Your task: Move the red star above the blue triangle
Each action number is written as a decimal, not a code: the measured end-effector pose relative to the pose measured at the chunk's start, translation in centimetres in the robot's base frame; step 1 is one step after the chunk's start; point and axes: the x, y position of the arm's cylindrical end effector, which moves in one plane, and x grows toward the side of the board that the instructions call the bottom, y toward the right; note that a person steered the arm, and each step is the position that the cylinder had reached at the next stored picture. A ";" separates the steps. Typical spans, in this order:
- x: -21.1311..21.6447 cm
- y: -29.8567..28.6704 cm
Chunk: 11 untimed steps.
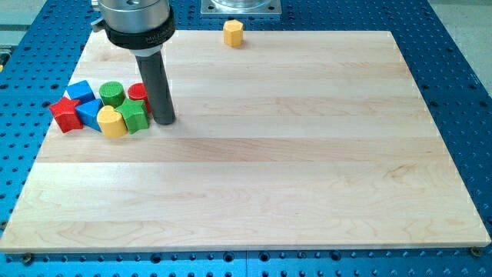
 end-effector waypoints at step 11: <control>-10.1 -15.2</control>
